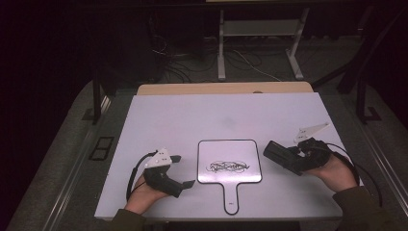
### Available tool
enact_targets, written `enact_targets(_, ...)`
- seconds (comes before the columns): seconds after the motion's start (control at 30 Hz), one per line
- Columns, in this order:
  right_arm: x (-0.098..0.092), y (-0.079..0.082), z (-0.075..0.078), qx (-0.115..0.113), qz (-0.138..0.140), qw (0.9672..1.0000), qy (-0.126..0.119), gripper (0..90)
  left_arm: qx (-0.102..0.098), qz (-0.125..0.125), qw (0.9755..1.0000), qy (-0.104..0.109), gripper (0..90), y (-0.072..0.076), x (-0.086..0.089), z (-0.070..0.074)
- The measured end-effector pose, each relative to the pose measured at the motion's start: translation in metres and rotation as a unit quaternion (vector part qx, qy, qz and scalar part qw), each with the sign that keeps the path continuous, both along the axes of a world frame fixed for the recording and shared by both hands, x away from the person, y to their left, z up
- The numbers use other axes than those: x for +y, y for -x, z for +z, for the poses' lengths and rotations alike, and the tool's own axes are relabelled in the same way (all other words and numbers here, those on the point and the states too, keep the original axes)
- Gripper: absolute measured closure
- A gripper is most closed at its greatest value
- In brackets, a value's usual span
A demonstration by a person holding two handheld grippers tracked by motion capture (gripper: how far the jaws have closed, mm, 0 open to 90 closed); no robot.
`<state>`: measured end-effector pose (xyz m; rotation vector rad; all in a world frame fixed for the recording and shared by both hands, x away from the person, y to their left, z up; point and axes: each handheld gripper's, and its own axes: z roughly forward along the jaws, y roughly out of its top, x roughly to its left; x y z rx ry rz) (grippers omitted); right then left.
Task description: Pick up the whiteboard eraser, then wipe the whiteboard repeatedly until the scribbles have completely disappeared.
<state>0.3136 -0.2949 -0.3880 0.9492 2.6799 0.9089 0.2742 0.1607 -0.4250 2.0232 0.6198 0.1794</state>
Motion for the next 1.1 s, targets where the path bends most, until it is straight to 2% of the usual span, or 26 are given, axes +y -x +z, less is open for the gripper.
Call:
enact_targets(0.33, 0.022, -0.012, 0.007, -0.007, 0.018, 0.9998, -0.004, 38.7, -0.001, 0.0, 1.0, -0.001, 0.0, 0.0, 0.0, 0.001)
enact_targets(0.83, 0.06, -0.034, 0.01, -0.006, 0.035, 0.9993, -0.013, 38.7, -0.001, 0.005, 1.0, 0.002, 0.0, -0.001, 0.001, -0.001)
enact_targets(1.1, 0.084, -0.041, 0.009, -0.007, 0.047, 0.9988, -0.006, 38.7, -0.003, 0.006, 1.0, 0.001, 0.0, -0.001, 0.0, 0.0)
